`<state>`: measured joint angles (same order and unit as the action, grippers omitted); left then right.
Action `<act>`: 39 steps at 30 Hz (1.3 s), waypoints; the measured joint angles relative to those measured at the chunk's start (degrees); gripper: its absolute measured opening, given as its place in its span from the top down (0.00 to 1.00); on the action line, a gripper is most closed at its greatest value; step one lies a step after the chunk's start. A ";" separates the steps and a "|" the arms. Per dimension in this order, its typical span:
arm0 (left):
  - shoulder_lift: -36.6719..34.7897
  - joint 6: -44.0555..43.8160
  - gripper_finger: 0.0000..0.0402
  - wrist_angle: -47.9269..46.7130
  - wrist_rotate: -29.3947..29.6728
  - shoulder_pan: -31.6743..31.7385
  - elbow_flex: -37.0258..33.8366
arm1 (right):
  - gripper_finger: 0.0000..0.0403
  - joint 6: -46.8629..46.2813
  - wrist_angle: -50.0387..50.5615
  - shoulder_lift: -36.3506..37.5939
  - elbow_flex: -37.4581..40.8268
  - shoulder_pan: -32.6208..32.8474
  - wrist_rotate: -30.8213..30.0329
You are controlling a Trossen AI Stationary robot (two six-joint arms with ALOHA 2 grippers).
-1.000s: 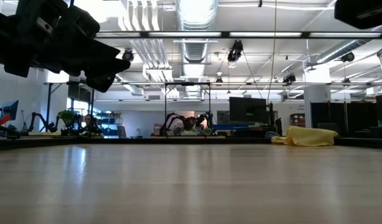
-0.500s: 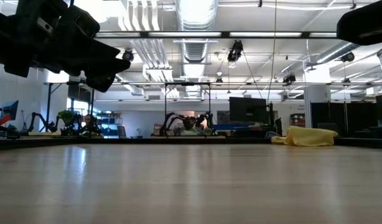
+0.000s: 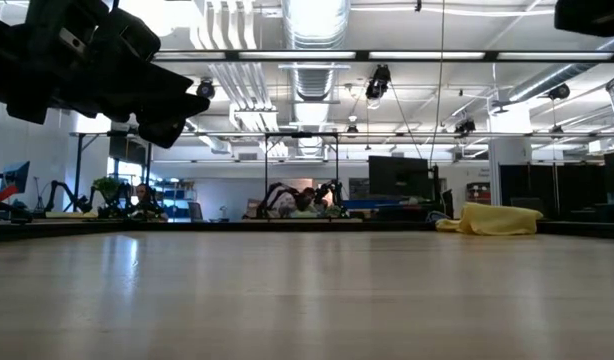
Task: Fold microfiber towels
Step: Put the orange towel into the transparent bin
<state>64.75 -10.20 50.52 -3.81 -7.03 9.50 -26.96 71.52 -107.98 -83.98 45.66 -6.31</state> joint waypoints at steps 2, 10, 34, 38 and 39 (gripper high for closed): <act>0.00 0.00 0.62 0.00 0.00 0.00 0.00 | 0.98 -2.03 1.48 0.00 -0.18 0.23 -0.29; -0.07 -0.02 0.62 0.04 0.00 0.00 0.00 | 0.98 -7.11 4.74 0.10 -0.12 0.29 -2.90; -0.17 0.00 0.62 0.07 -0.01 -0.01 0.00 | 0.64 -14.00 -2.67 1.87 -4.73 4.52 -0.65; -0.17 0.02 0.62 0.16 -0.02 -0.01 0.00 | 0.66 -13.29 -10.21 0.78 -3.01 5.91 -0.61; -0.17 0.03 0.62 0.46 -0.02 -0.01 0.00 | 0.66 -13.31 -11.09 0.50 -2.63 5.97 -0.67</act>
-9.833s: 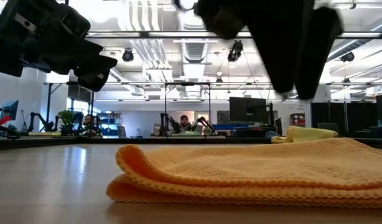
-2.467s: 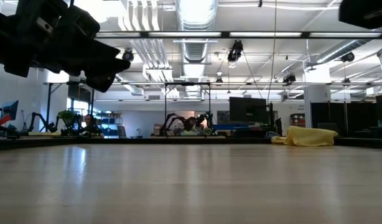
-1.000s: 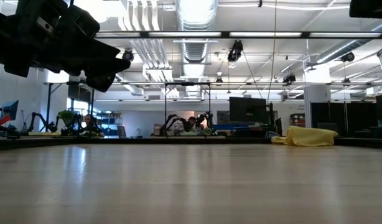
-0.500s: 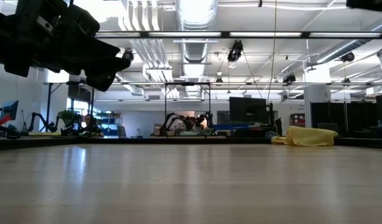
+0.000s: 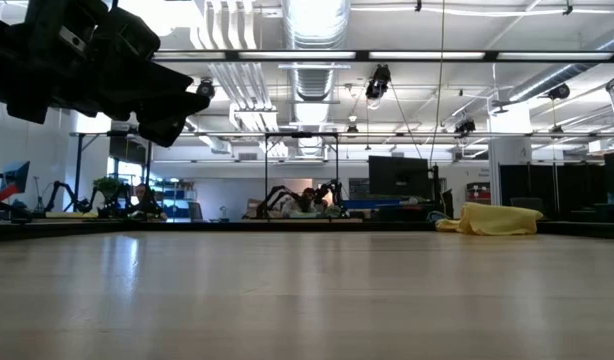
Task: Fold microfiber towels
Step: Put the orange towel into the transparent bin
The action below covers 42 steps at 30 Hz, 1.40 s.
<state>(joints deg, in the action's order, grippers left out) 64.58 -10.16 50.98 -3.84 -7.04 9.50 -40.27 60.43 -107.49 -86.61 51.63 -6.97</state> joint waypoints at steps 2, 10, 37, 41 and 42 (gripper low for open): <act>0.00 0.00 0.62 1.25 0.00 0.01 0.00 | 0.67 -0.04 -1.15 -0.60 0.90 0.01 -0.10; 0.00 0.01 0.62 1.65 -0.01 -0.01 0.00 | 0.67 0.21 -12.28 -4.01 5.30 -0.98 -0.42; 0.00 0.59 0.62 1.05 -0.35 -0.01 -0.02 | 0.68 -31.70 6.76 5.97 7.49 9.71 19.58; 0.00 0.58 0.62 1.05 -0.37 0.01 -0.02 | 0.68 -31.79 -1.96 5.84 11.97 10.41 19.55; 0.00 0.58 0.62 1.05 -0.37 0.00 -0.02 | 0.68 -31.81 -4.01 5.78 13.27 10.58 19.55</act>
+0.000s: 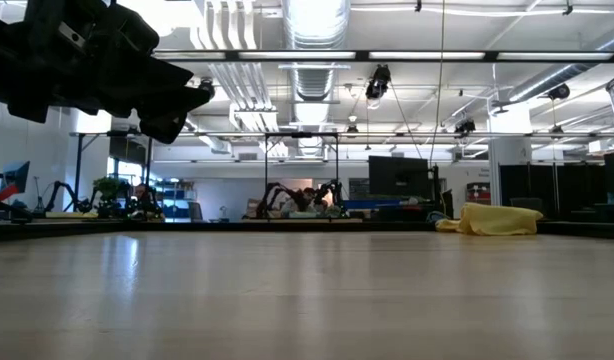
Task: Fold microfiber towels
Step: Put the orange towel into the transparent bin
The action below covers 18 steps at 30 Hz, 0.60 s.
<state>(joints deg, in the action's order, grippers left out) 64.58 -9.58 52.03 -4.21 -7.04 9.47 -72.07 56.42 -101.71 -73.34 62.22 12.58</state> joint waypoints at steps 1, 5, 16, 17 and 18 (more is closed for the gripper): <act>0.00 0.00 0.62 0.00 -0.01 -0.01 0.00 | 0.68 -0.22 -2.34 -0.12 1.39 0.04 -0.03; 0.00 0.00 0.62 0.02 -0.02 -0.01 0.00 | 0.68 -3.57 -6.94 -0.44 4.57 -0.23 0.01; 0.00 -0.02 0.62 0.00 -0.08 0.01 0.26 | 0.68 -7.06 1.70 6.40 0.97 -0.65 2.39; 0.00 -0.02 0.62 0.00 -0.12 0.00 0.26 | 0.68 -7.06 2.15 6.96 1.16 -0.29 2.40; 0.00 -0.04 0.62 -0.13 -0.17 -0.01 0.26 | 0.68 -7.06 2.13 7.27 1.53 0.00 2.44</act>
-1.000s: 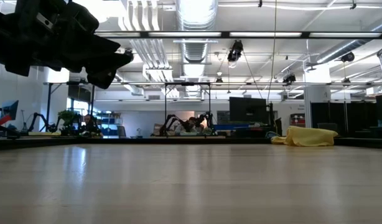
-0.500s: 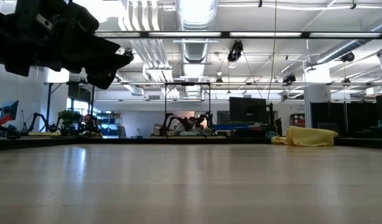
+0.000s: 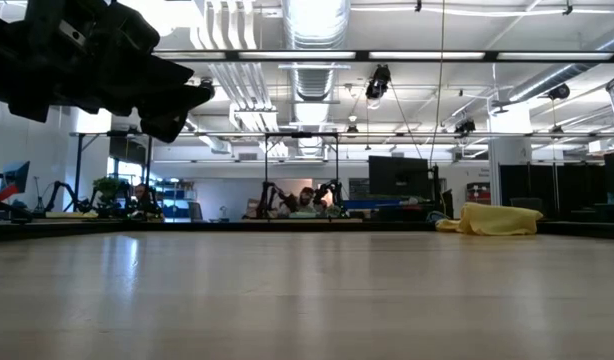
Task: Fold microfiber towels
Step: Put the orange towel into the transparent bin
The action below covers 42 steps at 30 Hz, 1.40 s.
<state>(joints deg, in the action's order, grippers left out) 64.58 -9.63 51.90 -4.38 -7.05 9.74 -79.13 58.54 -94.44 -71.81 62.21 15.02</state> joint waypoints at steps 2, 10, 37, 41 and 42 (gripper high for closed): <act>0.00 0.00 0.62 -0.16 -0.04 0.02 0.00 | 0.68 0.03 -0.34 -0.08 0.80 0.20 0.21; 0.00 0.00 0.62 -0.20 -0.12 0.01 0.00 | 0.68 3.75 -8.00 -4.11 5.92 0.16 3.08; 0.00 0.00 0.62 0.04 -0.16 0.01 0.07 | 0.68 8.48 16.79 -0.17 5.66 -1.57 1.42; 0.00 0.00 0.62 0.02 -0.16 0.02 0.07 | 0.70 9.09 13.13 -0.17 10.30 -1.73 1.41; 0.00 0.00 0.62 0.00 -0.16 0.02 0.06 | 0.70 9.11 12.27 -0.17 11.36 -1.77 1.42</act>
<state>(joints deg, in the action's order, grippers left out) 64.58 -9.63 51.90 -4.54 -7.03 9.80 -70.02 70.81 -94.61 -60.45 60.45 16.44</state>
